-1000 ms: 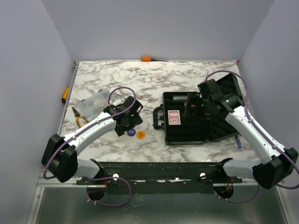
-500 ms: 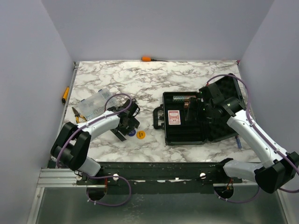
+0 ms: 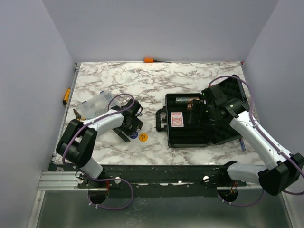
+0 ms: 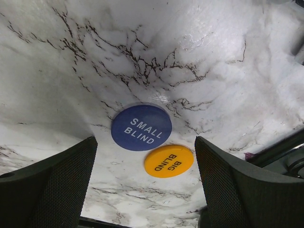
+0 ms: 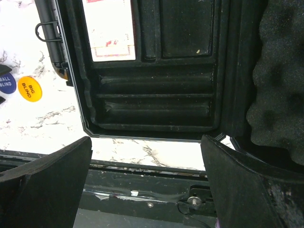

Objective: Pack up texas hold em set

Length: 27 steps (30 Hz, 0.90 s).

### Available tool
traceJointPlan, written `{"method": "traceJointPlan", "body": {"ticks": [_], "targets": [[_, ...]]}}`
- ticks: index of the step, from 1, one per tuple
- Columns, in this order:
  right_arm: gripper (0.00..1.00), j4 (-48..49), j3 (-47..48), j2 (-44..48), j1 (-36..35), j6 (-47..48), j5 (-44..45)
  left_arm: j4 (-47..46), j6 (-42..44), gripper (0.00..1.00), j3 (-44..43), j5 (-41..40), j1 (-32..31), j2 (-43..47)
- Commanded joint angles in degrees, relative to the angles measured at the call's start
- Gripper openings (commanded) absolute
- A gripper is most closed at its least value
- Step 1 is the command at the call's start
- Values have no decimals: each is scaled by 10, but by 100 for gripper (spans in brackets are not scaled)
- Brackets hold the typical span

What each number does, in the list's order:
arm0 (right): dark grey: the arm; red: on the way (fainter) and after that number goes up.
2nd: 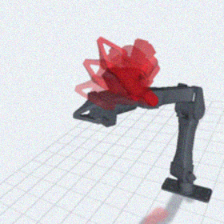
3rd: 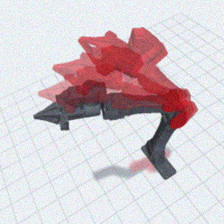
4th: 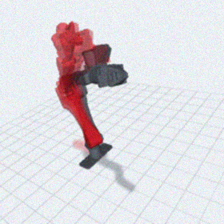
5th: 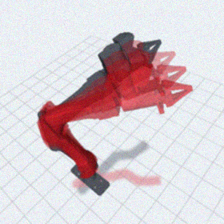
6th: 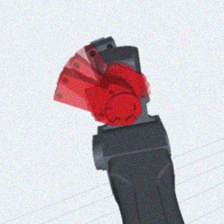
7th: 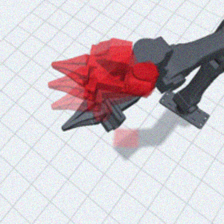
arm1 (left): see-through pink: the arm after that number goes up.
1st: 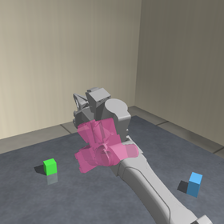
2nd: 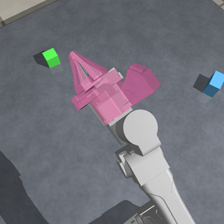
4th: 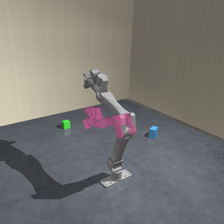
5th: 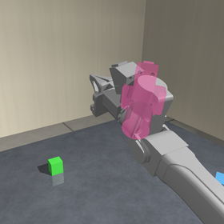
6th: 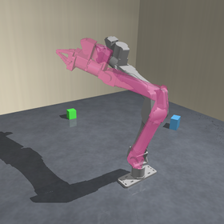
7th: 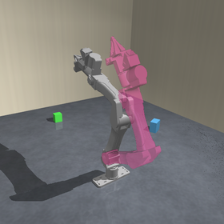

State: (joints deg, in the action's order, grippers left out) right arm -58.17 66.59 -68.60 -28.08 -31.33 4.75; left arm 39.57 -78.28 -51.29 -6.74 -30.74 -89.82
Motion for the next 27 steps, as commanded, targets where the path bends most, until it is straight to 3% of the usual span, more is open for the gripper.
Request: {"method": "traceJointPlan", "body": {"ticks": [1,13,21,27], "targets": [[99,-7,1,-13,-3,13,1,-28,3,84,13,3,6,-43],[99,-6,25,-62,-3,28,-14,22,-6,82,2,9,6,-64],[99,-4,40,-84,-3,22,-27,52,10,87,-2,16,5,-65],[99,-4,42,-84,-3,17,-32,88,18,84,-33,-20,4,-74]]}}
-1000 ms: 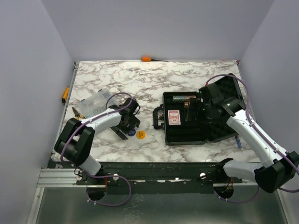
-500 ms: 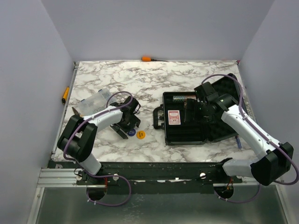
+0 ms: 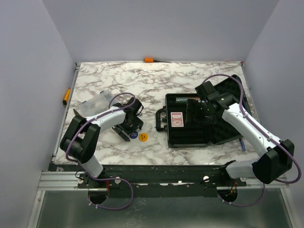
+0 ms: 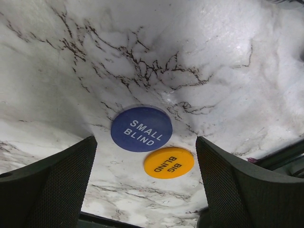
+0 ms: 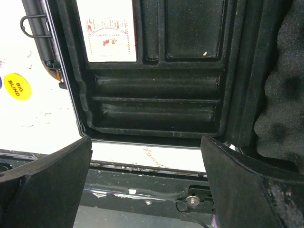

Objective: Pack up texas hold em set

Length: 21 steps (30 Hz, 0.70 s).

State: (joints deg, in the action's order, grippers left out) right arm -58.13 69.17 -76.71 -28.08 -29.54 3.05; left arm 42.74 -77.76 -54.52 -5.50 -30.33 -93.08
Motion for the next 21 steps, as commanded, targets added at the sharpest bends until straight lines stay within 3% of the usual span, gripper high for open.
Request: {"method": "traceJointPlan", "body": {"ticks": [1,7,21], "targets": [[99,-3,16,-3,-3,-2,-16,62,17,84,-10,-38,0,-46],[99,-6,17,1,-3,-4,-16,67,40,72,-36,-54,-1,-82],[99,-12,-2,39,-3,-11,-1,63,43,69,-25,-75,-4,-106]]}}
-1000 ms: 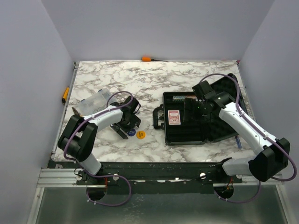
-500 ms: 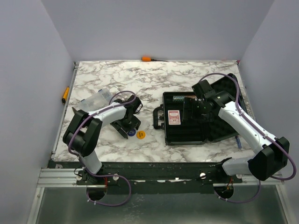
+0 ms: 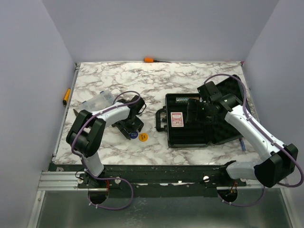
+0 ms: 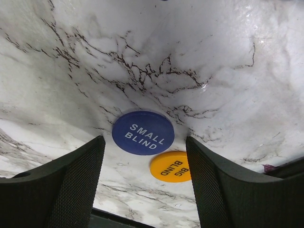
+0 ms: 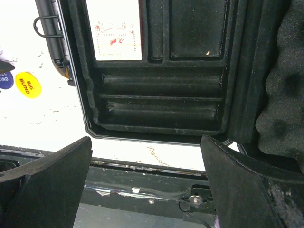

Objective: Pack up texas hold em set

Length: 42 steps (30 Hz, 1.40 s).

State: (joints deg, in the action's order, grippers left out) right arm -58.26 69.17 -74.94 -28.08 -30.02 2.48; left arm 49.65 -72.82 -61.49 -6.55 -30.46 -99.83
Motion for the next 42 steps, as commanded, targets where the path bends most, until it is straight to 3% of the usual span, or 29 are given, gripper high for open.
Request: {"method": "traceJointPlan", "body": {"ticks": [1,20,27,42], "targets": [[99,-12,-4,24,-3,-7,4,-7,-7,68,45,-68,-6,-38],[99,-18,-19,39,-3,-6,-12,-87,-60,55,125,-73,-15,-7],[98,-22,-20,48,-3,-13,-12,-101,-41,46,130,-74,-16,-3],[98,-18,-28,72,-3,-40,-11,-71,25,41,80,-109,-69,38]]}}
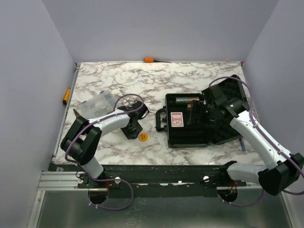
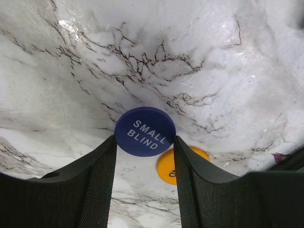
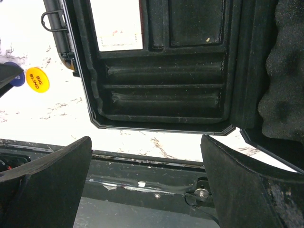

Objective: Pack up texas hold em set

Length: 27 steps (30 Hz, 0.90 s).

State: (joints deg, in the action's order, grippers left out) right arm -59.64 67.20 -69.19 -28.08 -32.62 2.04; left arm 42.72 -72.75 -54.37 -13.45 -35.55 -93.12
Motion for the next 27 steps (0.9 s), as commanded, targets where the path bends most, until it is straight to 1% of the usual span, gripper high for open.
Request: {"method": "traceJointPlan", "body": {"ticks": [1,7,13,23,24,25,27], "targets": [[98,-4,-9,16,-3,-15,-6,4,27,41,5,-45,-21,-29],[99,-10,-9,26,-3,-20,0,19,42,41,-1,-70,-37,-20],[98,-15,-9,33,-3,-21,2,22,63,41,1,-89,-47,7],[98,-12,-8,34,-3,-23,-5,42,68,40,-3,-104,-68,34],[99,-13,-7,34,-3,-22,-5,44,69,43,-4,-106,-69,35],[98,-13,-8,34,-2,-22,-4,47,70,48,-5,-106,-69,34],[99,-15,-7,34,-3,-21,-5,55,70,60,-11,-111,-69,33]]}}
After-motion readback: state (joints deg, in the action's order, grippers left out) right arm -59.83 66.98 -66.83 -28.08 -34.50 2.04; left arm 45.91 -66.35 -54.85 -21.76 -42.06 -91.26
